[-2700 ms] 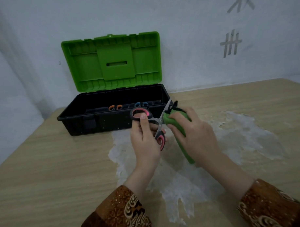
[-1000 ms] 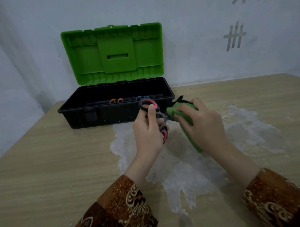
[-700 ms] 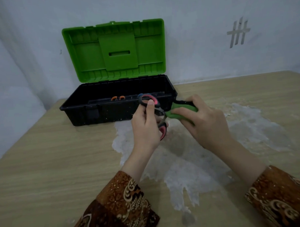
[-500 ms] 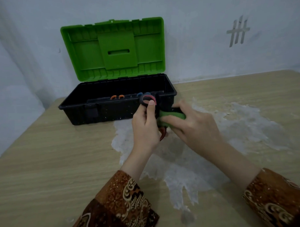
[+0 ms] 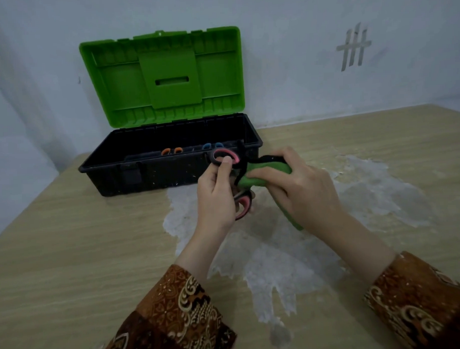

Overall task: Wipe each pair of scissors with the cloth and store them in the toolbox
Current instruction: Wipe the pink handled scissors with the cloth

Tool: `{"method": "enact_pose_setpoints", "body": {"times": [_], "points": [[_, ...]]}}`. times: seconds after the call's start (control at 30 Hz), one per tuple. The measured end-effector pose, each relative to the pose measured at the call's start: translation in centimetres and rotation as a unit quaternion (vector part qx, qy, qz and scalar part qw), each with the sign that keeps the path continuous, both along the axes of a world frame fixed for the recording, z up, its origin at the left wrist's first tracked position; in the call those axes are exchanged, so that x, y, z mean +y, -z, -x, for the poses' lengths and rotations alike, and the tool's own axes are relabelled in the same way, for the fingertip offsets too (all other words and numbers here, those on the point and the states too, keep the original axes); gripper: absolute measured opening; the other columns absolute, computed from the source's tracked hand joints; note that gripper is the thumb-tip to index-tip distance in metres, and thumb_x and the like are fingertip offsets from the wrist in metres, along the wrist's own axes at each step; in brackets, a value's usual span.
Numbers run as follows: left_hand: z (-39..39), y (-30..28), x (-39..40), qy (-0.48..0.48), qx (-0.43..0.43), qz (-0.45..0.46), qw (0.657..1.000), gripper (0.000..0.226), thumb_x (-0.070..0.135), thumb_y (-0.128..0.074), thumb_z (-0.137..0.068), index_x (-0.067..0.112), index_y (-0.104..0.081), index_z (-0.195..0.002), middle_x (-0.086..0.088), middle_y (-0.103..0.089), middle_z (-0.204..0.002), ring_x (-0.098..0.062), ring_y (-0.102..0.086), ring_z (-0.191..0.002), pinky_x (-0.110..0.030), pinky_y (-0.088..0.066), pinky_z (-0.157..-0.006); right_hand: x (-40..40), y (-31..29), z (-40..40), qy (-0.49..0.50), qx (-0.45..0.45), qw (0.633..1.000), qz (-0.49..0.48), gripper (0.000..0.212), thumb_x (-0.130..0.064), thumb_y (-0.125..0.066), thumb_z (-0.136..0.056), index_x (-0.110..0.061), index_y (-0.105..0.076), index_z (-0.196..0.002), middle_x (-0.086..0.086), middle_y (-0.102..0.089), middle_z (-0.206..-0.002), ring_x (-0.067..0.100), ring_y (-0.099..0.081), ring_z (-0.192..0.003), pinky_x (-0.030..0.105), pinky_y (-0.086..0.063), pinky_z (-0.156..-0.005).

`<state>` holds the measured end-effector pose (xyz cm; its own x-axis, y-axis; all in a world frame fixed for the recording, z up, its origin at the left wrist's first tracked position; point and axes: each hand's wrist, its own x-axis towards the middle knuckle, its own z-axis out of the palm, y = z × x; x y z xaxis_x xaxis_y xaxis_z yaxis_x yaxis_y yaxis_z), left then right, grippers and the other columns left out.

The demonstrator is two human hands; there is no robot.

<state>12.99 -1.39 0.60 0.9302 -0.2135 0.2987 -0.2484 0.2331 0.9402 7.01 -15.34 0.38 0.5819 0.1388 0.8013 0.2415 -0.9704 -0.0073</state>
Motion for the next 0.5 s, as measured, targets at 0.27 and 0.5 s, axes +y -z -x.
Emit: {"method": "enact_pose_setpoints", "body": {"times": [0.27,0.5], "points": [[0.4,0.6,-0.2,-0.017,-0.042,-0.017,0.999,0.029,0.027,-0.042,-0.103,0.012,-0.058,-0.085,-0.010,-0.049,-0.055,-0.032,-0.049,-0.053,-0.053,-0.049,-0.053,-1.4,0.4,0.0,0.025,0.012,0.995,-0.098,0.023,-0.028,-0.060,-0.089,-0.028,-0.071,-0.109,0.008,-0.058,-0.100,0.023,-0.058,-0.065,0.030,-0.049,-0.050],[0.5,0.1,-0.2,-0.040,-0.042,-0.007,0.998,0.029,0.024,-0.042,-0.103,0.013,-0.056,-0.080,0.001,-0.050,-0.050,-0.018,-0.050,-0.046,-0.028,-0.044,-0.047,-1.8,0.6,-1.1,0.082,0.010,0.993,-0.088,0.019,-0.030,-0.065,-0.090,-0.028,-0.069,-0.108,0.004,-0.056,-0.096,0.019,-0.051,-0.052,0.029,-0.043,-0.040]]}}
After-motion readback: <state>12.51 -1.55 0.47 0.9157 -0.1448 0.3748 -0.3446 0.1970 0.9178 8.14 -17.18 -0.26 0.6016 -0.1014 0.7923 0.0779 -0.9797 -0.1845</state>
